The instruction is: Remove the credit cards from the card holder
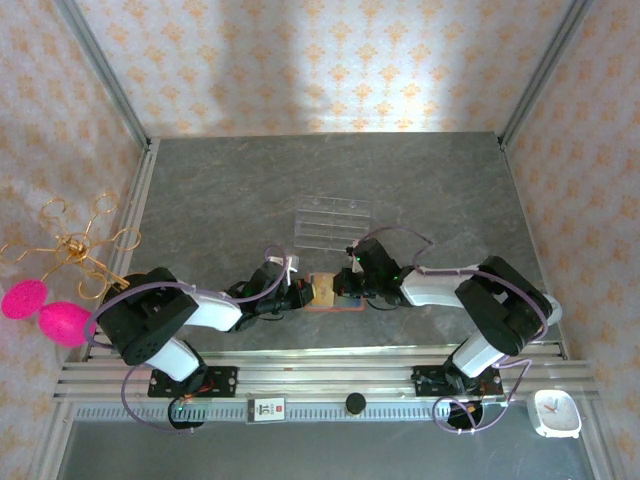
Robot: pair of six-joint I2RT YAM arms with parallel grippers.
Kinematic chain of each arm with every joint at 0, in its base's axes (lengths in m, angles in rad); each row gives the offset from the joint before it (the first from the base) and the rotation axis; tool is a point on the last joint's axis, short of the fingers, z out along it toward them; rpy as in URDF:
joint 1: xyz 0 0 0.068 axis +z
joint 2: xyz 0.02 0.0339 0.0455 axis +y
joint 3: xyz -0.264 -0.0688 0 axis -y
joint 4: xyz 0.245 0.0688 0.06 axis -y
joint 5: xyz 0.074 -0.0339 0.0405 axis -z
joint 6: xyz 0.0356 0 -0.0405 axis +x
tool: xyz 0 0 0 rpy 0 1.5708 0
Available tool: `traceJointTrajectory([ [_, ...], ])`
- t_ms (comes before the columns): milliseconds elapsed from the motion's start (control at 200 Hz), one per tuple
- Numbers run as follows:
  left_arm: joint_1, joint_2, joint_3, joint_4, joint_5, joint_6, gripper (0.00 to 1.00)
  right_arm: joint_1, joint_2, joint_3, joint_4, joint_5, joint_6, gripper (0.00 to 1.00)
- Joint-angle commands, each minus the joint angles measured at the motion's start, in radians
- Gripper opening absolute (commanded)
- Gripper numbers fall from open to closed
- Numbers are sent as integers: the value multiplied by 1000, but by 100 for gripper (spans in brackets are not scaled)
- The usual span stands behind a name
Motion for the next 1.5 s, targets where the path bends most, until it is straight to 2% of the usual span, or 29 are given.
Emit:
traceJointTrajectory([
  [0, 12, 16, -28, -51, -3, -8, 0, -1, -39, -29, -32, 27, 11, 0],
  [135, 18, 1, -49, -32, 3, -17, 0, -21, -72, -46, -96, 60, 28, 0],
  [410, 19, -5, -60, -11, 15, -27, 0, -47, -95, -7, -195, -23, 45, 0],
  [536, 19, -56, -67, -21, 17, -18, 0, -46, -91, 34, -275, 11, -15, 0],
  [611, 18, -115, -77, -7, 17, -12, 0, -41, -76, 51, -284, -8, -47, 0],
  [691, 17, -164, -80, 1, 13, -6, 12, -23, -59, 75, -277, -21, -75, 0],
  [751, 11, -172, -71, 3, 16, 1, 14, -1, -39, 102, -276, -18, -95, 0],
  [926, -3, -92, -31, 6, 32, 6, 13, 39, 44, 169, -294, -24, -149, 0],
  [1111, -3, -20, -9, -17, 14, -4, 5, 53, 58, 183, -320, -4, -177, 0],
  [1156, -3, 0, -3, -20, 15, -8, 0, 53, 59, 182, -329, 6, -181, 0],
  [1311, -1, 53, -6, -21, 15, -34, 0, 41, 15, 145, -317, 45, -171, 0],
  [1497, 1, 76, -24, 1, 39, -44, 0, -1, -36, 91, -293, 24, -156, 0],
])
